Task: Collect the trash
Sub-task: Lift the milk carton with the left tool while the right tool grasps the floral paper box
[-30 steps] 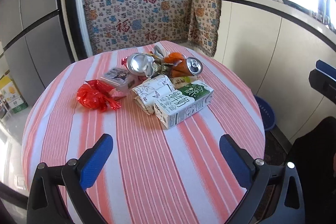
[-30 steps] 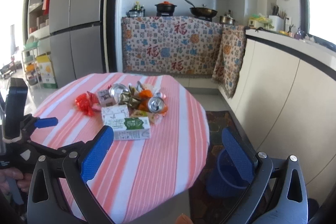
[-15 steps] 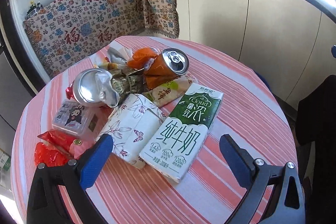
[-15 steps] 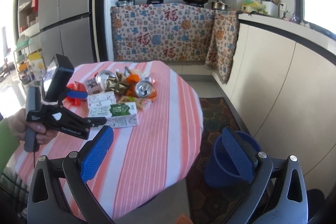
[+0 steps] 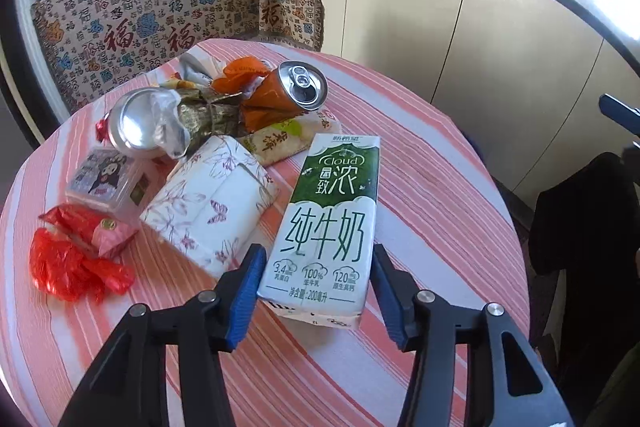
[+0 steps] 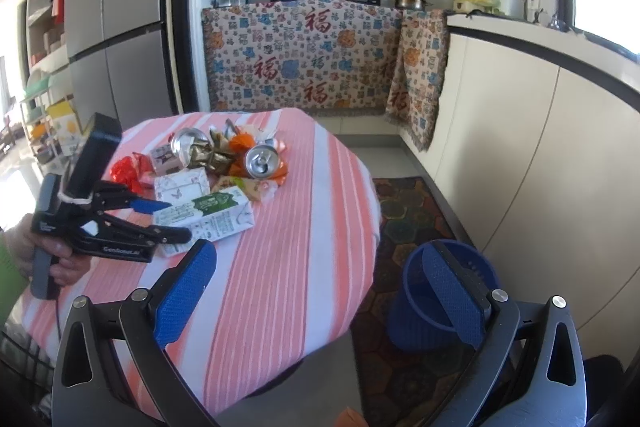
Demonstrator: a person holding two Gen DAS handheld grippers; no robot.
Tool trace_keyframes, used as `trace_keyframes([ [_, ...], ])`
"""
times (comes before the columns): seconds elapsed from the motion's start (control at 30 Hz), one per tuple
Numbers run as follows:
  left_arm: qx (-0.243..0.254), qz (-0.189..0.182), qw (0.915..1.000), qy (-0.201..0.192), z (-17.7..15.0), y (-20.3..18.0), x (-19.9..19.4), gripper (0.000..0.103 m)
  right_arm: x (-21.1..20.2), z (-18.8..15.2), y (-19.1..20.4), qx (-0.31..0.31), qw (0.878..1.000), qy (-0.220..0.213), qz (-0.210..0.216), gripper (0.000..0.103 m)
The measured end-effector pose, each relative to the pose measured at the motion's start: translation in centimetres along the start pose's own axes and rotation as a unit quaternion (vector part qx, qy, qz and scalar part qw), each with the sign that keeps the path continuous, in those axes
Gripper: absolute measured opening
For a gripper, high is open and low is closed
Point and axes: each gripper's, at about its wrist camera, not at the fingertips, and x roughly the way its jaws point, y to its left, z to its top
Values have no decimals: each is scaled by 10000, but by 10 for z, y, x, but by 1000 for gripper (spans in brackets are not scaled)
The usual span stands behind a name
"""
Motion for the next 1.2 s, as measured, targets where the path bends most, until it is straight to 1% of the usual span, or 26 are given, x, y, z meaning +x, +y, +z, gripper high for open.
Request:
trace_keyframes([
  [0.07, -178, 52, 9998, -116, -19, -4, -21, 53, 5, -2, -2, 14, 10000, 66, -6, 103],
  [0.17, -537, 301, 9979, -207, -49, -4, -48, 53, 18, -7, 2, -18, 9997, 223, 61, 103],
  [0.27, -980, 825, 9913, -296, -79, 6, -74, 53, 35, -12, 16, -172, 9987, 394, 263, 103],
  [0.33, -1352, 1290, 9817, -368, -93, 20, -87, 53, 47, -15, 31, -311, 9974, 478, 440, 103],
  [0.43, -2042, 1805, 9609, -486, -102, 50, -96, 53, 70, -12, 57, -527, 9930, 667, 819, 103],
  [0.5, -2384, 2026, 9484, -523, -104, 66, -97, 53, 89, -7, 77, -643, 9890, 799, 1066, 103],
  [0.53, -2483, 2114, 9439, -524, -104, 72, -96, 53, 102, -1, 87, -684, 9860, 891, 1233, 103],
  [0.57, -2522, 2173, 9415, -517, -104, 76, -94, 53, 113, 3, 94, -704, 9839, 967, 1327, 103],
  [0.67, -2492, 2335, 9390, -409, -103, 81, -82, 54, 149, 16, 118, -692, 9777, 1236, 1548, 103],
  [0.73, -2410, 2431, 9390, -325, -102, 81, -74, 54, 168, 22, 132, -663, 9755, 1374, 1585, 103],
  [0.8, -2404, 2431, 9394, -252, -103, 83, -68, 54, 185, 25, 146, -718, 9761, 1453, 1445, 103],
  [0.87, -2494, 2343, 9394, -207, -106, 88, -66, 55, 200, 23, 152, -701, 9793, 1569, 1069, 103],
  [0.97, -2642, 2232, 9381, -186, -111, 95, -66, 56, 203, 17, 132, -234, 9833, 1659, 715, 103],
  [1.07, -2619, 2219, 9390, -206, -111, 96, -67, 59, 192, 7, 100, -25, 9857, 1663, 279, 102],
  [1.1, -2604, 2228, 9392, -213, -111, 97, -67, 60, 189, 2, 88, 86, 9850, 1714, 196, 102],
  [1.13, -2587, 2241, 9393, -215, -110, 97, -66, 61, 183, -1, 77, 203, 9843, 1744, 188, 102],
  [1.2, -2561, 2274, 9393, -202, -105, 96, -62, 66, 169, -5, 66, 195, 9859, 1642, 275, 102],
])
